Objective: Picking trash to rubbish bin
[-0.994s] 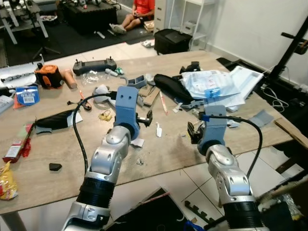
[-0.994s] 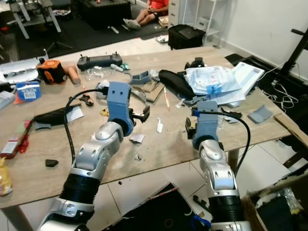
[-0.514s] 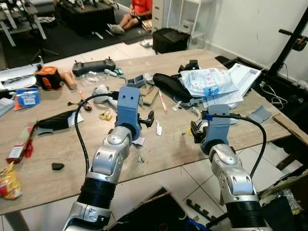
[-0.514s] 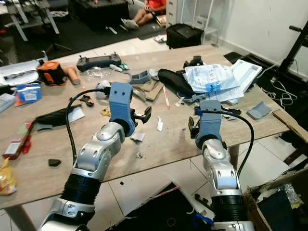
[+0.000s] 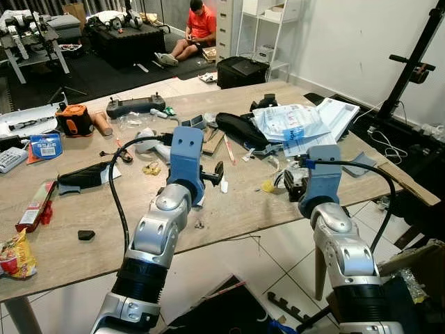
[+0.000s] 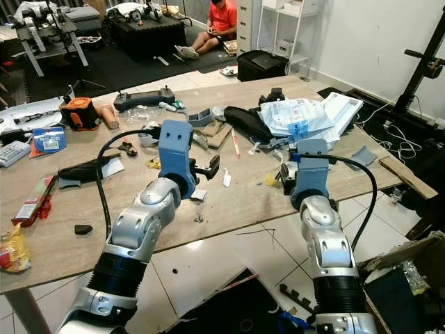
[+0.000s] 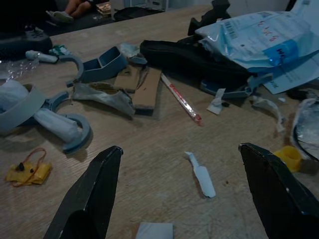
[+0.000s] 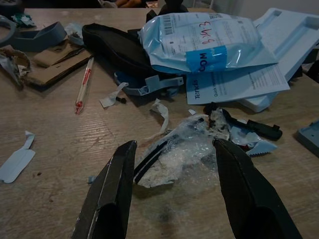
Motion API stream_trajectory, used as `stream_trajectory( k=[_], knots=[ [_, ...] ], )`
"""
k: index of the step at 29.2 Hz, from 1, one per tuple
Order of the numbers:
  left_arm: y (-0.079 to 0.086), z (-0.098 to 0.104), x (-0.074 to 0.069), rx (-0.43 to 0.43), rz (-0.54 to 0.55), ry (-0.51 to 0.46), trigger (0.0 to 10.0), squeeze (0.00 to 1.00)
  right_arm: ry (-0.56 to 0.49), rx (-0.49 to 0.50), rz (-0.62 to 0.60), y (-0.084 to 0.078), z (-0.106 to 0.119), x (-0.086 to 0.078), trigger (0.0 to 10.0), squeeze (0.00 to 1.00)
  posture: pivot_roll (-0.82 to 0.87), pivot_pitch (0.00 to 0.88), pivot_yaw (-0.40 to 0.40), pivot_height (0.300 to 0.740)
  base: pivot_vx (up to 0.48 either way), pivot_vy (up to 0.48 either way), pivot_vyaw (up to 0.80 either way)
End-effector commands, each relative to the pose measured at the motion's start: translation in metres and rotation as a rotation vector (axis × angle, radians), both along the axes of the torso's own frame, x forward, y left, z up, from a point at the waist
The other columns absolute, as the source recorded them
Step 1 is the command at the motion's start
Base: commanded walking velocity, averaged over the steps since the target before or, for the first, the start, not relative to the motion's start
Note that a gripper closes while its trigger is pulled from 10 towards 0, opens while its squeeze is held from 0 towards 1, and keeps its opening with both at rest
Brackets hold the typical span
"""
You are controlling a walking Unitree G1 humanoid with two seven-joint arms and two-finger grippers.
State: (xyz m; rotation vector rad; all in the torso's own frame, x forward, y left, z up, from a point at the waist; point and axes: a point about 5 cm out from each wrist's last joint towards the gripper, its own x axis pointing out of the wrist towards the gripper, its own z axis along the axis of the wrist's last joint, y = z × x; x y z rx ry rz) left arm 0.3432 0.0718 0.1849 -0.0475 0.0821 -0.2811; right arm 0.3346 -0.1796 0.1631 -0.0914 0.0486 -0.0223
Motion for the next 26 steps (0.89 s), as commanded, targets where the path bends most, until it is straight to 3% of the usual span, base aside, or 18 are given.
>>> stream_trajectory(
  k=[1,13,14,18,21,26],
  knots=[
    [0.003,-0.002,0.001,0.011,0.017,0.001,10.0,0.0,-0.006,0.007,0.0,0.0,0.0,0.0,10.0,0.0,-0.04,0.062,0.021,0.74,0.0,0.0,0.0],
    [0.002,-0.001,0.001,0.011,0.013,-0.01,10.0,0.0,-0.008,0.011,0.016,-0.004,0.0,0.003,10.0,0.0,-0.05,0.057,0.024,0.74,0.0,0.0,0.0],
    [0.002,0.001,0.001,0.011,0.011,-0.017,10.0,0.0,-0.007,0.006,0.018,-0.01,0.001,0.008,10.0,1.0,-0.05,0.061,0.024,0.74,0.0,0.0,0.0],
    [0.001,0.004,0.002,0.021,-0.016,-0.043,10.0,0.0,-0.007,-0.009,0.048,-0.02,0.008,0.022,10.0,1.0,-0.04,0.075,0.016,0.74,0.0,0.0,0.0],
    [-0.004,0.01,-0.002,0.07,-0.115,-0.096,10.0,0.0,0.01,-0.03,0.063,-0.032,0.017,0.041,10.0,1.0,-0.03,0.122,0.004,0.74,0.0,0.0,0.0],
    [-0.005,0.009,-0.009,0.115,-0.174,-0.121,10.0,0.0,0.055,-0.049,0.09,-0.042,0.017,0.049,10.0,1.0,0.01,0.206,-0.002,0.74,0.0,0.0,0.0]
  ],
)
